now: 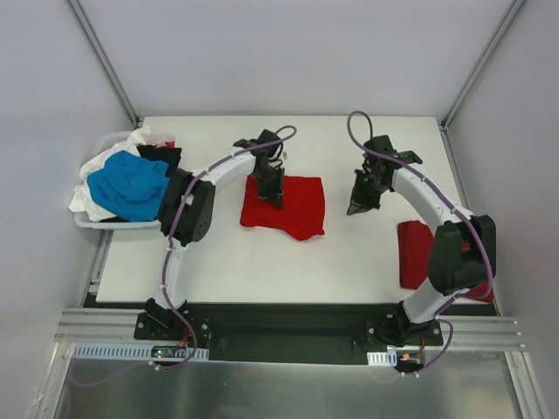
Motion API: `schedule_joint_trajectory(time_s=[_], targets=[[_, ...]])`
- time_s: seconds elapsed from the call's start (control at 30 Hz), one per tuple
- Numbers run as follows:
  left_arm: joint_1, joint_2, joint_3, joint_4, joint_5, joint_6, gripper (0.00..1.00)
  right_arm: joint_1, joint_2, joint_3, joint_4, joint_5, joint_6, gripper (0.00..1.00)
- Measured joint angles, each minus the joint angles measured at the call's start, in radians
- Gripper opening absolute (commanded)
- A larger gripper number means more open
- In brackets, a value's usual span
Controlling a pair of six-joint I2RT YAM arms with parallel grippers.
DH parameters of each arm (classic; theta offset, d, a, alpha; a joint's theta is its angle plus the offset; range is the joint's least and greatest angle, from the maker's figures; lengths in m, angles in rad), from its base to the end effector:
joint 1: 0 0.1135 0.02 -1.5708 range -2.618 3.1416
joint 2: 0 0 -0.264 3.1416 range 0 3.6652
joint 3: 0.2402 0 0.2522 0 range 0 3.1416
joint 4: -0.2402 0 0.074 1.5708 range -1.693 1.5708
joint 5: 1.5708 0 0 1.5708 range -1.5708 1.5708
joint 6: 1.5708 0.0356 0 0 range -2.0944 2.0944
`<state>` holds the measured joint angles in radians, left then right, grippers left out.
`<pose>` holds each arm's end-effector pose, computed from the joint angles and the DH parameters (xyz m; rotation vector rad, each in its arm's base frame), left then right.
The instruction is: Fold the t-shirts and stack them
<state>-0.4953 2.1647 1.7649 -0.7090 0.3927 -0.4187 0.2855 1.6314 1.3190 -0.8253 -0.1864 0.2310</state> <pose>0.4021 -0.2327 0.1965 0.2376 2.7865 -0.7886 0.3179 0.1002 0.2599 -0.1311 2.7398 0.4019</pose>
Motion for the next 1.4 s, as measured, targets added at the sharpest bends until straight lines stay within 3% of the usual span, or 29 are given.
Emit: schedule_joint_trajectory(time_s=[0.13,0.33,0.6,0.9,1.4], targets=[[-0.007,0.079,-0.011,0.005,0.003,-0.011,0.00,0.000,0.000,-0.001,-0.009,0.001,-0.008,0.01],[0.040,0.075,-0.055,0.026,0.043,-0.054,0.00,0.000,-0.008,-0.009,-0.012,0.000,-0.011,0.01],[0.154,-0.026,-0.212,0.051,0.026,-0.064,0.00,0.000,-0.013,-0.029,-0.008,0.000,-0.011,0.01],[0.276,-0.166,-0.387,0.047,-0.084,-0.059,0.00,0.004,-0.015,-0.057,0.013,0.000,0.004,0.01],[0.405,-0.262,-0.489,0.037,-0.204,-0.041,0.00,0.032,-0.015,-0.057,0.029,0.000,0.016,0.01]])
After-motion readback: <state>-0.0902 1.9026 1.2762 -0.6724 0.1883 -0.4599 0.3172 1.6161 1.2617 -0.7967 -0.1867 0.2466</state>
